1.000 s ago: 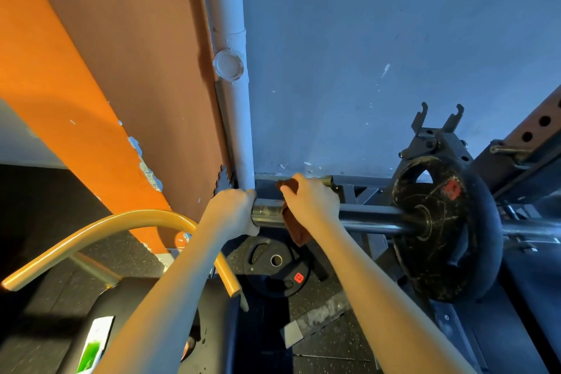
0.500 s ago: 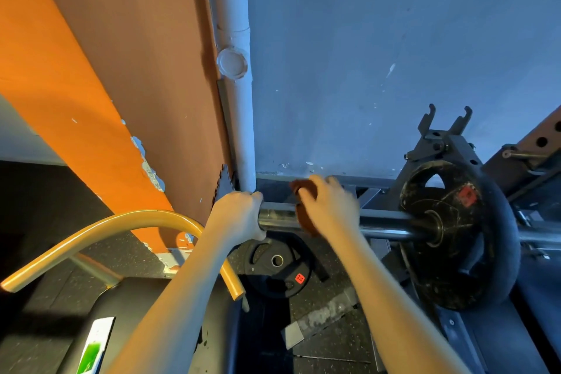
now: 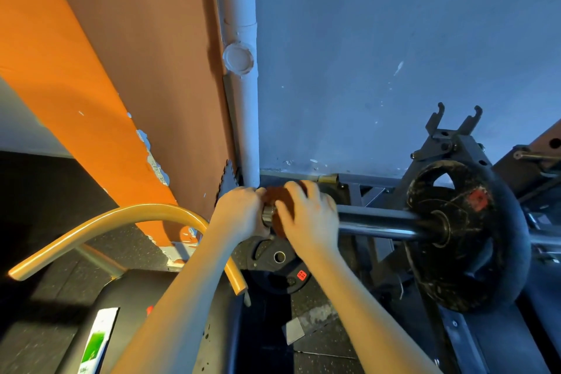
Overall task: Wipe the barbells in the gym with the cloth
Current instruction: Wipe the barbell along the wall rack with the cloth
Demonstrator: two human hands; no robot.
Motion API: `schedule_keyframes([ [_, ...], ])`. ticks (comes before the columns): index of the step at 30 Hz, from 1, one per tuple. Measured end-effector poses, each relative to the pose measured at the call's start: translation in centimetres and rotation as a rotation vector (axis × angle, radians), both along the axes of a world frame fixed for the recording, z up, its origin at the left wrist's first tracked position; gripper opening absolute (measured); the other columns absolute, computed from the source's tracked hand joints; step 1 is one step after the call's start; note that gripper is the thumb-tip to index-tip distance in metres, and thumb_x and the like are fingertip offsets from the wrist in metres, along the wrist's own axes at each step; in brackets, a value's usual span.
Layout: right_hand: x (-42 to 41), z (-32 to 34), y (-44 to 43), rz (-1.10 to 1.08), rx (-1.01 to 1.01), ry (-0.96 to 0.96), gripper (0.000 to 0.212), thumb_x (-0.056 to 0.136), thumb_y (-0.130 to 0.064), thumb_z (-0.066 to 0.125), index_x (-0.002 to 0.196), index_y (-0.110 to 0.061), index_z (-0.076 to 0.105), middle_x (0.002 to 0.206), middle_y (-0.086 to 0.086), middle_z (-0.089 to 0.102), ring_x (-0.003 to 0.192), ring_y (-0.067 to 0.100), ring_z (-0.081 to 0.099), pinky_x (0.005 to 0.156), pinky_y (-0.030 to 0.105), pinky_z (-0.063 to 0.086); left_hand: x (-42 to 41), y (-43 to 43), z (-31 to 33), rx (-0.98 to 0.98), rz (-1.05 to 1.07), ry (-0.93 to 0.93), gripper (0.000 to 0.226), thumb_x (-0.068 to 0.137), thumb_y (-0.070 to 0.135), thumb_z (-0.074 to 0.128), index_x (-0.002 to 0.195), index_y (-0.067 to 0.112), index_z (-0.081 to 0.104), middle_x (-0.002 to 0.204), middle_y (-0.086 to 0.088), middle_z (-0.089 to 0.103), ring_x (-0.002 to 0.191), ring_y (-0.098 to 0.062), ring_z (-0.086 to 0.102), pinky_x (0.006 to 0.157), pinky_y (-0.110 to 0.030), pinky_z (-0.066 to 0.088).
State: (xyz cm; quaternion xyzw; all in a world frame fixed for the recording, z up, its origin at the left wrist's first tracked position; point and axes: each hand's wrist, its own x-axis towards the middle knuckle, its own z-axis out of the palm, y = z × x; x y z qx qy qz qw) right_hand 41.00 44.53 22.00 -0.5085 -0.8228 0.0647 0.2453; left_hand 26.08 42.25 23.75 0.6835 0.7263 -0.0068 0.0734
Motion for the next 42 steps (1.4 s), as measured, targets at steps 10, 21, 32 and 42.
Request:
schedule_keyframes([
  [10,4.2,-0.2,1.5,-0.288,-0.117,0.012,0.039,0.092,-0.044,0.056,0.122,-0.018,0.059,0.134,0.009,0.047,0.127,0.033,0.044,0.106,0.054,0.039,-0.2,0.0,-0.6,0.026,-0.007,-0.003,0.046,0.07,0.042,0.072,0.105,0.016,0.057,0.09,-0.002,0.062,0.077,-0.017,0.048,0.071,-0.032,0.052],
  [21,3.6,0.7,3.4,-0.152,-0.183,-0.124,0.041,0.097,-0.047,0.049,0.126,-0.018,0.054,0.131,0.005,0.048,0.117,0.024,0.051,0.092,0.039,0.048,-0.1,0.0,-0.5,0.011,0.014,-0.017,0.046,0.07,0.041,0.074,0.105,0.017,0.055,0.095,-0.001,0.061,0.087,-0.019,0.052,0.072,-0.031,0.05],
  [32,7.0,-0.2,3.7,-0.068,-0.151,-0.126,0.033,0.1,-0.043,0.041,0.125,-0.025,0.053,0.126,0.0,0.055,0.109,0.019,0.057,0.091,0.036,0.05,0.6,-0.6,-1.0,0.067,0.071,0.003,0.051,0.073,0.04,0.075,0.114,0.018,0.054,0.105,0.001,0.059,0.103,-0.019,0.051,0.074,-0.03,0.046],
  [42,9.2,0.0,2.0,0.158,-0.125,-0.087,0.06,0.085,-0.053,0.066,0.135,-0.027,0.045,0.144,-0.002,0.037,0.129,0.024,0.04,0.099,0.045,0.048,0.8,-1.1,-2.8,0.217,0.113,0.038,0.061,0.059,0.041,0.086,0.108,0.015,0.062,0.1,-0.002,0.064,0.096,-0.024,0.054,0.074,-0.035,0.049],
])
